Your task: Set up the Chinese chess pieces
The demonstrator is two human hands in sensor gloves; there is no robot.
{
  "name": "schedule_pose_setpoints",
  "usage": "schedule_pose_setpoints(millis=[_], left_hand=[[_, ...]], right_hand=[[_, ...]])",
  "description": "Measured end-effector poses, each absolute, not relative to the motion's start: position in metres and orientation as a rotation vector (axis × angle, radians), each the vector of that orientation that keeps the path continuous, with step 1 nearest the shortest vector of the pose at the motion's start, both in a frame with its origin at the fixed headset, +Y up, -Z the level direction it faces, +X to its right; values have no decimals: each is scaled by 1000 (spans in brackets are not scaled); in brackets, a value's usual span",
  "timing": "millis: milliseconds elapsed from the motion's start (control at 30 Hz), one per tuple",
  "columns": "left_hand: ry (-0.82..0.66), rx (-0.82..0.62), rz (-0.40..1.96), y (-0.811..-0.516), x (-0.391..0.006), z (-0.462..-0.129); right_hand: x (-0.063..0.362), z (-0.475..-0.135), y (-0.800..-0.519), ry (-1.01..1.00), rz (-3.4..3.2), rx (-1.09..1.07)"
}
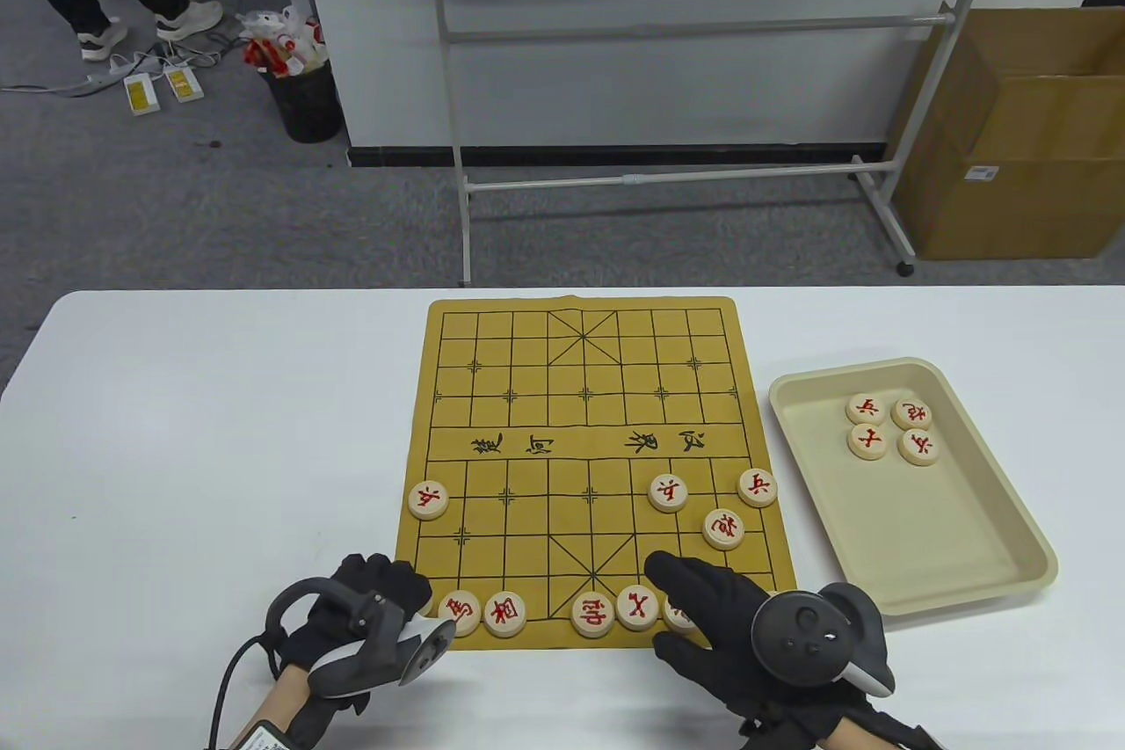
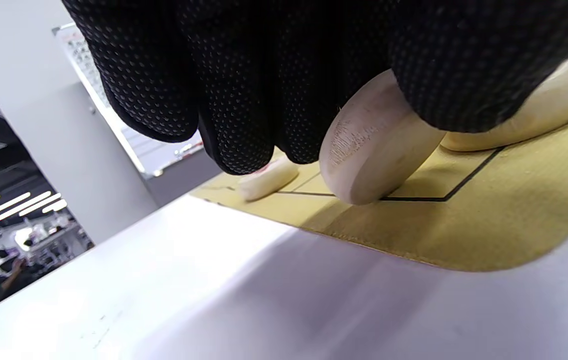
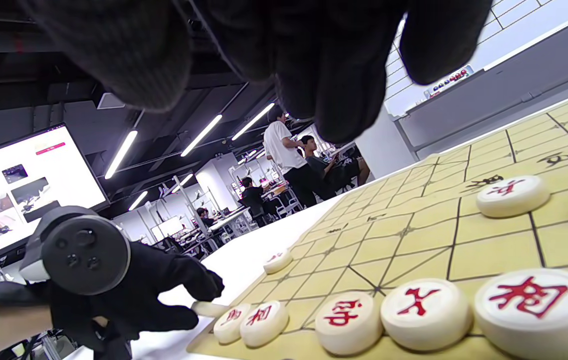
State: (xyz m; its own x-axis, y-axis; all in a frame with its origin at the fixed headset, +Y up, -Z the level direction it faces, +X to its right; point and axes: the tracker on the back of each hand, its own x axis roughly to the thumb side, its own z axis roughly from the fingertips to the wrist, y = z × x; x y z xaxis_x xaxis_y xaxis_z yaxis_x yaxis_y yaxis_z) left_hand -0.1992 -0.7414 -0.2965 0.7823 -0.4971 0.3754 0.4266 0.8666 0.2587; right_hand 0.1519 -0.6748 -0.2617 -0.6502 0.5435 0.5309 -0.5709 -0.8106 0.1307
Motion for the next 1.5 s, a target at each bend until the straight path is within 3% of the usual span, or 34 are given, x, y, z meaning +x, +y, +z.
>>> schedule_pose_setpoints(millis=[333,433,633,733,933,1167,1333,1500], left_hand=[[-496,94,-565,-749,-196,-290],[-471,167,-502,-726,-191,-290],[-446,316,-104,-659,-148,-282],[-483,331,85,-646,-122,-277],[-526,229,309,-673,-91,-272],[-548,207,369,-693,-92,-273],[-544,223,353,-692,-96,-270],[-554,232,329,-694,-97,-268]], right_hand=[[152,-262,-675,-72,2412,740],[151,-262,-675,-72,2416,738],[152,-263,-675,-118,2447,680],[153,-263,-676,-144,2464,650],[152,-263,-679,-156,2488,646],[145,-263,-684,-143,2529,670],[168,-277,-646,-249,2582,599],[224,-329,-601,-315,2752,274]])
